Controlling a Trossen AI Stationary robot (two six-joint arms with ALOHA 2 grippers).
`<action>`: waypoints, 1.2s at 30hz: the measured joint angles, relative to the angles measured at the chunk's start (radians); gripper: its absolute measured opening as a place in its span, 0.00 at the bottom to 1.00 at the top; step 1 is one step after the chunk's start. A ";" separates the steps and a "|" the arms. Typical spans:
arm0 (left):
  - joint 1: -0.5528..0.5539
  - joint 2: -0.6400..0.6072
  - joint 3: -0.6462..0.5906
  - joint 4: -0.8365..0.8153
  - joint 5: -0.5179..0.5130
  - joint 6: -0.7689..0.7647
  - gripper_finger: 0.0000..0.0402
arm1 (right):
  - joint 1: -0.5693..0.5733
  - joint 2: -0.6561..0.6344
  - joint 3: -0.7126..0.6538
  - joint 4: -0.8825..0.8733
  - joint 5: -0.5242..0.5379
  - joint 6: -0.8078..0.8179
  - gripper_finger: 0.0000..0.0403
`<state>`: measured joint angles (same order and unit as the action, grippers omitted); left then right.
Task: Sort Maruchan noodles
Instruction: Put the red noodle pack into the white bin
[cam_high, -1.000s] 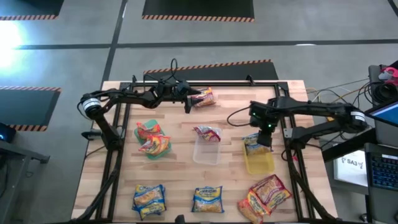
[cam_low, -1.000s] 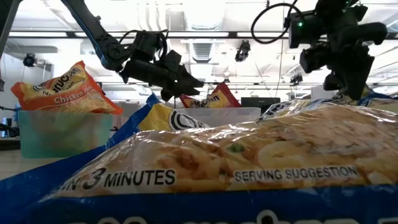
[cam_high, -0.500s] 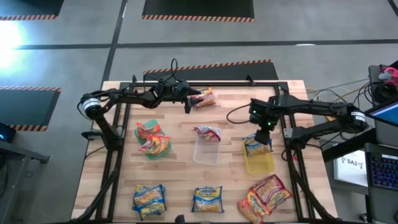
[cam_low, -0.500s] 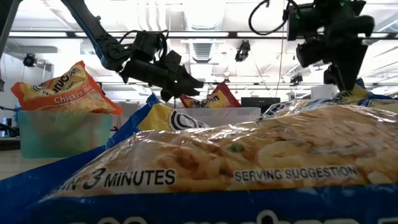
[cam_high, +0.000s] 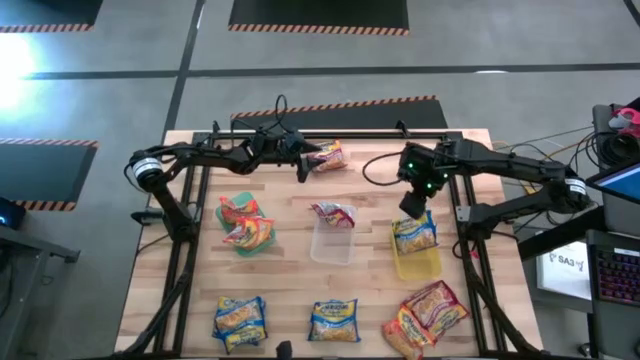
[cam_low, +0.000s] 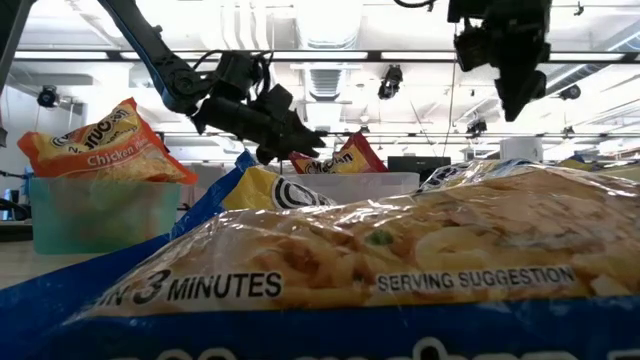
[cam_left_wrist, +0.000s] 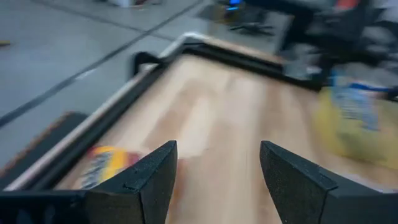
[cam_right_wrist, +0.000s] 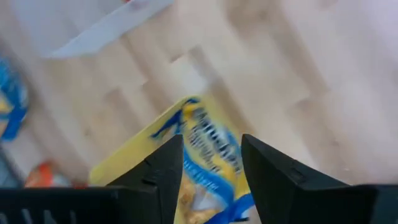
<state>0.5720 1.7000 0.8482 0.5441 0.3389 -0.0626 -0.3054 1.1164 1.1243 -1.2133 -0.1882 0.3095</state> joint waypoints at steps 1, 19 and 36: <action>0.000 0.000 0.000 -0.011 -0.053 -0.001 0.53 | 0.000 0.000 0.002 0.007 0.027 0.006 0.36; 0.022 0.001 0.000 -0.374 -0.197 -0.216 0.53 | -0.182 0.146 -0.161 0.677 0.100 0.073 0.36; 0.079 0.046 0.000 -0.362 -0.109 -0.414 0.53 | -0.413 0.471 -0.154 1.059 -0.293 0.095 0.39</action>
<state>0.6515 1.7457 0.8482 0.1819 0.2301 -0.4765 -0.7180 1.5874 0.9700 -0.1545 -0.4812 0.4046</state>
